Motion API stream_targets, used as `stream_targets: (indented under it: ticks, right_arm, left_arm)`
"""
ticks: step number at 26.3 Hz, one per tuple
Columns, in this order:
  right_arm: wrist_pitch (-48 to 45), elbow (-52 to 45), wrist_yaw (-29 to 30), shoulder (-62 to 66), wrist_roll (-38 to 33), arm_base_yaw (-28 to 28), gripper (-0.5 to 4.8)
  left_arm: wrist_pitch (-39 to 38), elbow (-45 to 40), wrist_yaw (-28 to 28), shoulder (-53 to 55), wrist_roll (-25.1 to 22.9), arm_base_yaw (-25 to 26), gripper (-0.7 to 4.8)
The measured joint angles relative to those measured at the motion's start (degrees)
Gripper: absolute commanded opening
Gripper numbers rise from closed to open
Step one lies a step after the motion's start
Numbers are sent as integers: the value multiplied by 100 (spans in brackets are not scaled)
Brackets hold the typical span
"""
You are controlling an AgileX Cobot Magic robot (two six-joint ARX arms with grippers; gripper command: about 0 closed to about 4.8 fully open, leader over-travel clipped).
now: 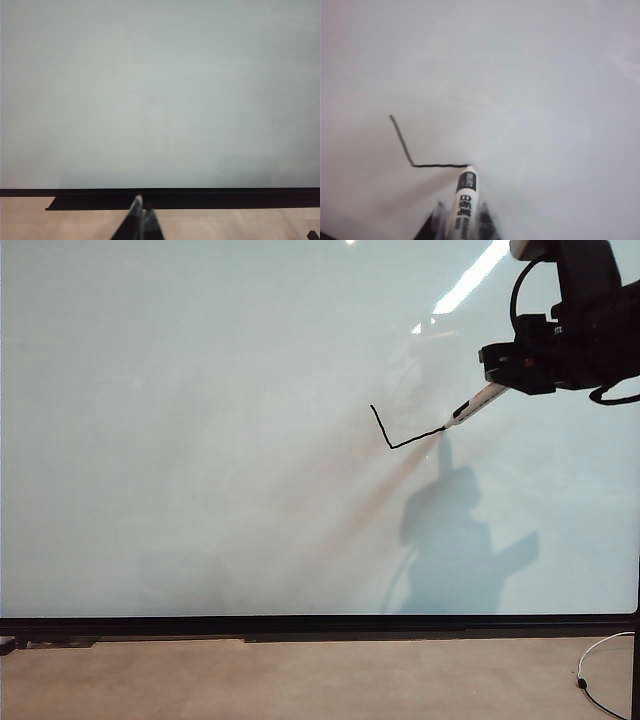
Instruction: Pick up the pen on the shelf to the right of the whiteboard and draw a check mark.
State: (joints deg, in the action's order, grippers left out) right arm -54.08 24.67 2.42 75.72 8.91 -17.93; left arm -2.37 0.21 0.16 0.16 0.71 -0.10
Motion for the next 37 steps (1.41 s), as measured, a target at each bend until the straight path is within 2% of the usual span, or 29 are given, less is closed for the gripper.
stream_targets:
  ticks: [37]
  right_arm:
    - [107, 4, -74, -402, 195, 319, -9]
  left_arm:
    - [0, 0, 2, 0, -2, 0, -4]
